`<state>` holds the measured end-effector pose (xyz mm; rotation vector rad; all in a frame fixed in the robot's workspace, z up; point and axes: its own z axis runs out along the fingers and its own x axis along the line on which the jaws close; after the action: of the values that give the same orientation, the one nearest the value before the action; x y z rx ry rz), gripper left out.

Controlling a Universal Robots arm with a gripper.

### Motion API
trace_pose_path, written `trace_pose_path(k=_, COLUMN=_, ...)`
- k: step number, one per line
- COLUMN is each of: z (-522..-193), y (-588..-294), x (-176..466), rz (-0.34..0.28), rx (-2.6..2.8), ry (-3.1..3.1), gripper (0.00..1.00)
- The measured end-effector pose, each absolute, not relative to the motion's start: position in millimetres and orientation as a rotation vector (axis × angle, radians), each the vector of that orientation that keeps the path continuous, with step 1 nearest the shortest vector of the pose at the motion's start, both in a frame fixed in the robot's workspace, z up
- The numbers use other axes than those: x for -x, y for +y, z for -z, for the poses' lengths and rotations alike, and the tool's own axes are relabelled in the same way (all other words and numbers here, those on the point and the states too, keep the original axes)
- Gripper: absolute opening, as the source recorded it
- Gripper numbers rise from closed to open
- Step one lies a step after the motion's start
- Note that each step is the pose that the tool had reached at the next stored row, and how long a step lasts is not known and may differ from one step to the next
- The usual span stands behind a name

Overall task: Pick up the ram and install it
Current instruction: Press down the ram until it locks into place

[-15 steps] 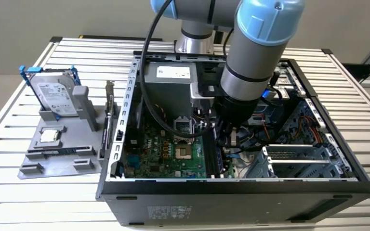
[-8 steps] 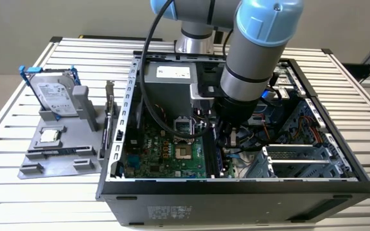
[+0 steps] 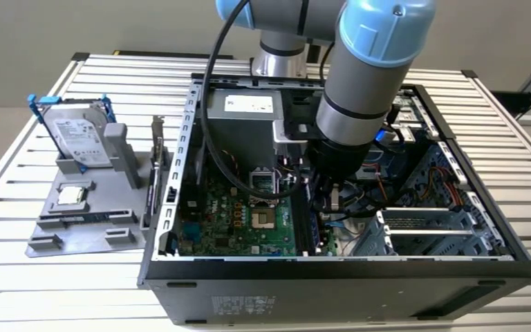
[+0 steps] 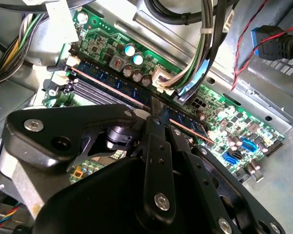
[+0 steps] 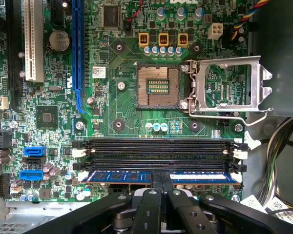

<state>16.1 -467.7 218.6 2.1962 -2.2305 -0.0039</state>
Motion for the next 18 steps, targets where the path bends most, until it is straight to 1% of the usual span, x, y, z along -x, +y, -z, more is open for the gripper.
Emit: trace_pose_path(k=18, z=-218.6, y=-467.7, x=-16.1, rz=0.004, rx=-2.197, ry=-2.230, gripper=0.00)
